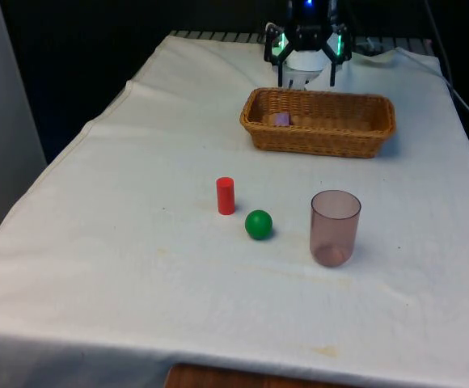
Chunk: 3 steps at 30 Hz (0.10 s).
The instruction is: Pick up the triangular block and place it into the basket.
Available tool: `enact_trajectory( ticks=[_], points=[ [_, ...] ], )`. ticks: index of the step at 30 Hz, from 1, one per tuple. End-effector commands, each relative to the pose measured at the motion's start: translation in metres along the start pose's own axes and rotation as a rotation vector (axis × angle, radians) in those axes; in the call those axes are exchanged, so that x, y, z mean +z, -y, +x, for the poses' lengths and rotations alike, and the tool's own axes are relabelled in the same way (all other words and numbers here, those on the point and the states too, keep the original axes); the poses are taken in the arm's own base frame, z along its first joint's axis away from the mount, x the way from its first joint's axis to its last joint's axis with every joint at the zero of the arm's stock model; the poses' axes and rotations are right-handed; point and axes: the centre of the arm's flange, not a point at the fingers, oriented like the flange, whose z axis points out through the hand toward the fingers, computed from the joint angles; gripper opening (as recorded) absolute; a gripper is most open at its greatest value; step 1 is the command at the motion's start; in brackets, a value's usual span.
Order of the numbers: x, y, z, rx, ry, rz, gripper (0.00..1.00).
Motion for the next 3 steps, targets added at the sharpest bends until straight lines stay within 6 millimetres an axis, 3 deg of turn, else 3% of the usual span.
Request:
enact_trajectory(
  ticks=[1,3],
  points=[
    [0.0013,0.0015,0.0052,0.004,0.003,0.000,1.00],
    [0.0006,-0.0005,0.0059,0.001,-0.002,-0.003,1.00]
  ],
)
